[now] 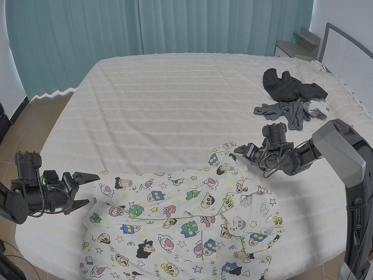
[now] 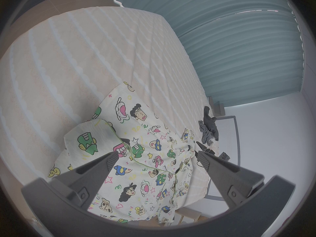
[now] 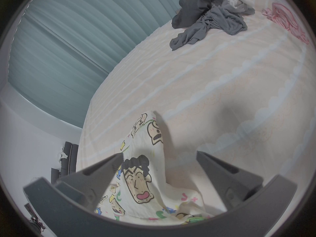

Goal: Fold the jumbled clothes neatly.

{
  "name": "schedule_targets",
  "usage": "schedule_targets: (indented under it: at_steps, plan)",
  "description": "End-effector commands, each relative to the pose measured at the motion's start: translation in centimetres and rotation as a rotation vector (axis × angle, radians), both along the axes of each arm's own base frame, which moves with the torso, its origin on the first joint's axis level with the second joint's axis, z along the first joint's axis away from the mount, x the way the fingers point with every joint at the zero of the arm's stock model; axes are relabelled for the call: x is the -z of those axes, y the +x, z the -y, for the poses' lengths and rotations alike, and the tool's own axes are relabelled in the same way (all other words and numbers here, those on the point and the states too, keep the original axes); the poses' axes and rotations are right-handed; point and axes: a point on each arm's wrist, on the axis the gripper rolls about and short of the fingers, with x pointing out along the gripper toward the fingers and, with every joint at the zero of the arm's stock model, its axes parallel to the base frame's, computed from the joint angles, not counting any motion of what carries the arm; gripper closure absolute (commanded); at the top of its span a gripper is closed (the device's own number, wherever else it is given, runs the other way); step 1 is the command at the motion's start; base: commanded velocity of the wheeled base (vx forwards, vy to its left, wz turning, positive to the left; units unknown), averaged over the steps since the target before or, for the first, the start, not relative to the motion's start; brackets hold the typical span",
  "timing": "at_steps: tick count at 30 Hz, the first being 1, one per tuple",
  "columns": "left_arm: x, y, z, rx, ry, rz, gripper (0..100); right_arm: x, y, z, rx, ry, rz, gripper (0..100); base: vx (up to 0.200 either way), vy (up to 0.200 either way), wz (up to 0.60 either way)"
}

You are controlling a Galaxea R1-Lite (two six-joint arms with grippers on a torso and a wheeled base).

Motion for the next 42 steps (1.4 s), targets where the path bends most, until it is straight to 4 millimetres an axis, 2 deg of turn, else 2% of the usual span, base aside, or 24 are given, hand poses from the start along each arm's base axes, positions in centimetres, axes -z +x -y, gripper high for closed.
schedule_targets:
  at_steps: [1, 6, 11, 21, 24, 27, 32, 33, 34, 42]
  plan:
    - [0.0, 0.0, 0.0, 0.001, 0.0, -0.002, 0, 0.5, 0.2, -0.1, 0.004, 0.008, -0.017, 100, 0.0, 0.0, 0.0]
    - [0.2, 0.1, 0.0, 0.001, -0.001, -0.009, 0, 0.3, 0.1, 0.1, 0.033, 0.054, -0.12, 100, 0.0, 0.0, 0.0]
    - [0.2, 0.1, 0.0, 0.0, 0.0, -0.008, 0, -0.3, 0.5, 0.5, 0.069, 0.084, -0.115, 100, 0.0, 0.0, 0.0]
    - [0.1, 0.1, 0.0, -0.002, 0.001, -0.002, 0, -5.2, 0.2, 1.4, 0.136, 0.092, 0.073, 100, 0.0, 0.0, 0.0]
    - [0.0, 0.1, 0.0, -0.002, 0.001, 0.0, 0, -5.7, -0.2, 1.5, 0.133, 0.082, 0.086, 100, 0.0, 0.0, 0.0]
    - [0.0, 0.1, 0.0, -0.002, 0.001, 0.0, 0, -5.4, -0.4, 1.6, 0.119, 0.054, 0.08, 100, 0.0, 0.0, 0.0]
    - [0.0, 0.1, 0.0, -0.002, 0.001, 0.0, 0, -3.6, -1.1, 1.7, 0.081, -0.01, 0.031, 100, 0.0, 0.0, 0.0]
    - [0.0, 0.1, 0.0, -0.002, 0.002, 0.001, 0, -2.7, -1.3, 1.8, 0.07, -0.035, 0.01, 100, 0.0, 0.0, 0.0]
    - [0.0, 0.1, 0.0, -0.002, 0.002, 0.001, 0, -2.2, -1.5, 1.8, 0.061, -0.043, -0.003, 0, 0.0, 0.0, 0.0]
    - [0.0, 0.1, 0.0, -0.002, 0.002, 0.001, 0, -1.0, -2.6, 1.6, -0.005, -0.051, -0.052, 0, 0.0, 0.0, 0.0]
